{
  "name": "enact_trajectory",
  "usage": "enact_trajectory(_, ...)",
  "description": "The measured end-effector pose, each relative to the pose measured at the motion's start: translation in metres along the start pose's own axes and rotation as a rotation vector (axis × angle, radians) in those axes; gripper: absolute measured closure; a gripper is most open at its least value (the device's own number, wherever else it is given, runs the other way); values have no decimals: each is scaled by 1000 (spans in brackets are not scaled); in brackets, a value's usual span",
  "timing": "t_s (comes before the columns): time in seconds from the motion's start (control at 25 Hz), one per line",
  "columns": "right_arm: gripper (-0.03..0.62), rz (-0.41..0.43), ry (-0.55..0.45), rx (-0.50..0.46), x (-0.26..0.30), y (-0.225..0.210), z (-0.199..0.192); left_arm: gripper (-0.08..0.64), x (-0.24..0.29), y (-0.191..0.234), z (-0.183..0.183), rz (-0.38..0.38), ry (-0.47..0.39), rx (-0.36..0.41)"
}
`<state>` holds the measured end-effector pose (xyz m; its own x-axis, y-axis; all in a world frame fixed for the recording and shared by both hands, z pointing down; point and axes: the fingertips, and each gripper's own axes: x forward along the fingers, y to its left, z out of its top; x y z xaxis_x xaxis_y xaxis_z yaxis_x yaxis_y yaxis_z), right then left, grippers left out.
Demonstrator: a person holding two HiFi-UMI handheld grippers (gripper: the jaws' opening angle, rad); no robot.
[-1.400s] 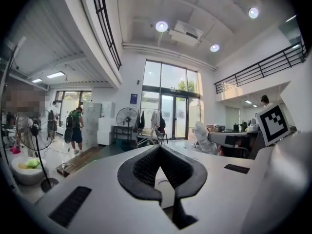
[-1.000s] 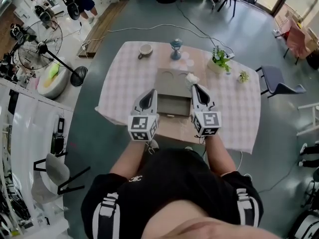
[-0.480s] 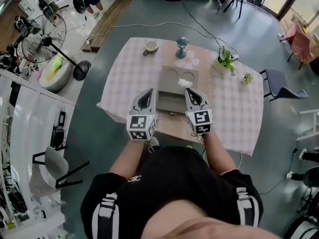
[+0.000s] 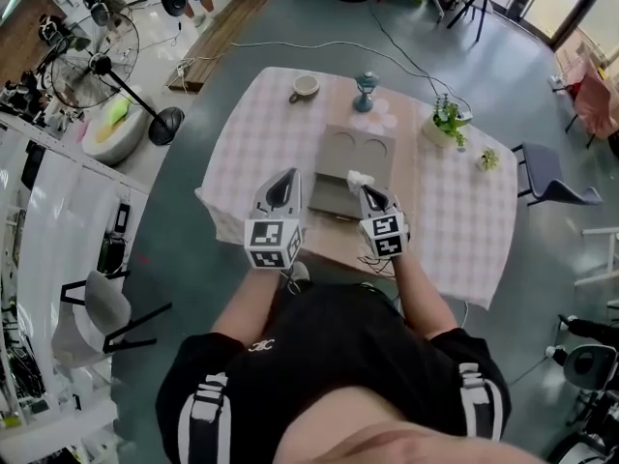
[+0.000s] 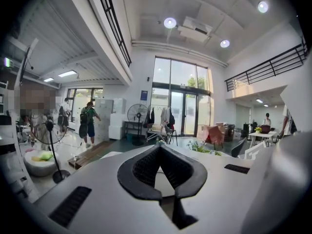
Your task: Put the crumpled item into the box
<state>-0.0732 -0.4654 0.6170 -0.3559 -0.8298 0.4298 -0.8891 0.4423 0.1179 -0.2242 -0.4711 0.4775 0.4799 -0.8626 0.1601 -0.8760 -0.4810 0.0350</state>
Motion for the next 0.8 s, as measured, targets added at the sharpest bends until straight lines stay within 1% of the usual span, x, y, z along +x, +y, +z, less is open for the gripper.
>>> enact_trajectory(0.16,577,32,68,1,9,7,-25,569,-3,4,1,13,-4,1)
enact_trajectory(0.36,577,37,148,-15,17,9,-56,569,-7,5,-1,26,2,1)
enact_trajectory(0.56,577,65,231,-31,27,14,-86,569,-11,7,-3,39,7,2)
enact_trajectory(0.68,577,79,274,-54,33,17,-100,569,-13,8,-3,47,6,1)
enact_trajectory(0.8,577,86,322,-51,36,19,-113,569,-15,8,-4,51,8,1)
